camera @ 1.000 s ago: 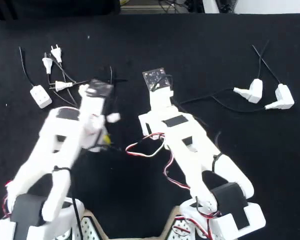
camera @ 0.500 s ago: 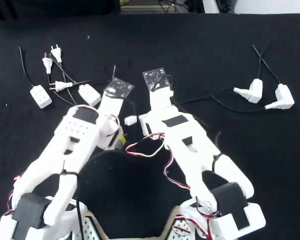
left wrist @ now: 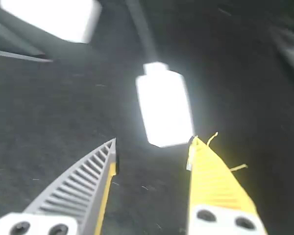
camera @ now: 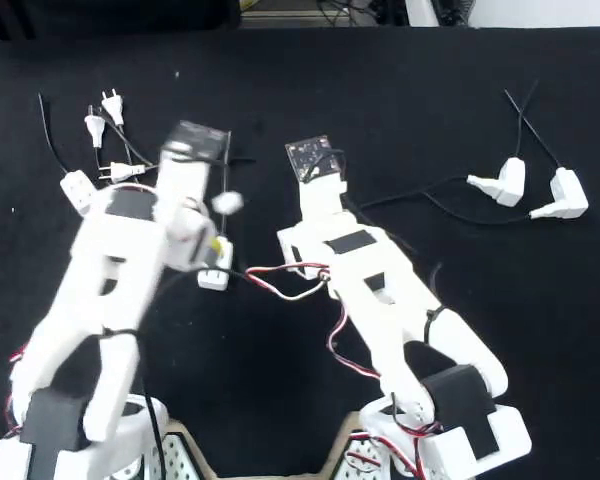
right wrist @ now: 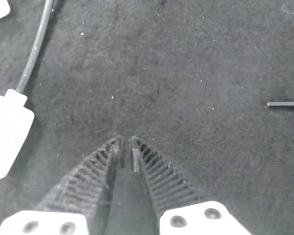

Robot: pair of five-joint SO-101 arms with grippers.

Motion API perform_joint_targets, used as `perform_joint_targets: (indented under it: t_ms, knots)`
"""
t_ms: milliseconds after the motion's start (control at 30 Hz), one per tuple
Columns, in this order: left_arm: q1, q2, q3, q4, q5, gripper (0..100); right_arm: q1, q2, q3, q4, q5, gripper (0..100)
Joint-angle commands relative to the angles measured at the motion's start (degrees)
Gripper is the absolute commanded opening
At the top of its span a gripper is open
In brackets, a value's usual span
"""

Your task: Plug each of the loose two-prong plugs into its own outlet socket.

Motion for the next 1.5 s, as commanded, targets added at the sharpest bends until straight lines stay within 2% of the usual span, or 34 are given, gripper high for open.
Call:
perform_joint_targets:
  t_ms: [0,133,333,433,700,900,1067,1200,1267,1467]
  knots:
    - [-8.57,-0.26,-1.01,-4.75,0.26,23,0.44,-2.86,-0.57,-1.41,0.00,1.1]
    - [-11.03,-0.26,3.91,-7.74,0.18,23,0.44,-2.77,-0.57,-1.41,0.00,1.1]
    - [-9.01,-0.26,14.64,-15.38,0.18,23,0.70,-3.12,-0.48,-1.41,0.00,1.1]
    - [-5.05,-0.35,17.10,-17.14,0.62,23,2.73,-3.12,-0.66,-1.41,-0.53,1.1]
    - [11.03,-0.26,18.07,-19.43,2.29,23,14.33,-3.12,-1.45,-1.05,-17.85,1.1]
    - [18.24,-0.97,17.71,-20.84,6.07,23,14.77,-3.12,-1.54,-1.05,-19.87,1.1]
    - [16.48,-0.97,10.95,-12.75,6.24,23,14.77,-3.12,-1.63,-1.14,-19.78,1.1]
    - [11.56,-0.35,0.84,-4.92,6.42,23,14.68,-2.95,-1.80,-1.32,-19.78,1.1]
    - [8.84,0.00,-1.01,-5.89,8.09,23,14.24,-2.95,-1.80,-1.32,-19.69,1.1]
    - [1.80,7.03,0.84,-18.64,17.76,23,13.10,-2.68,-1.71,-1.41,-19.52,1.1]
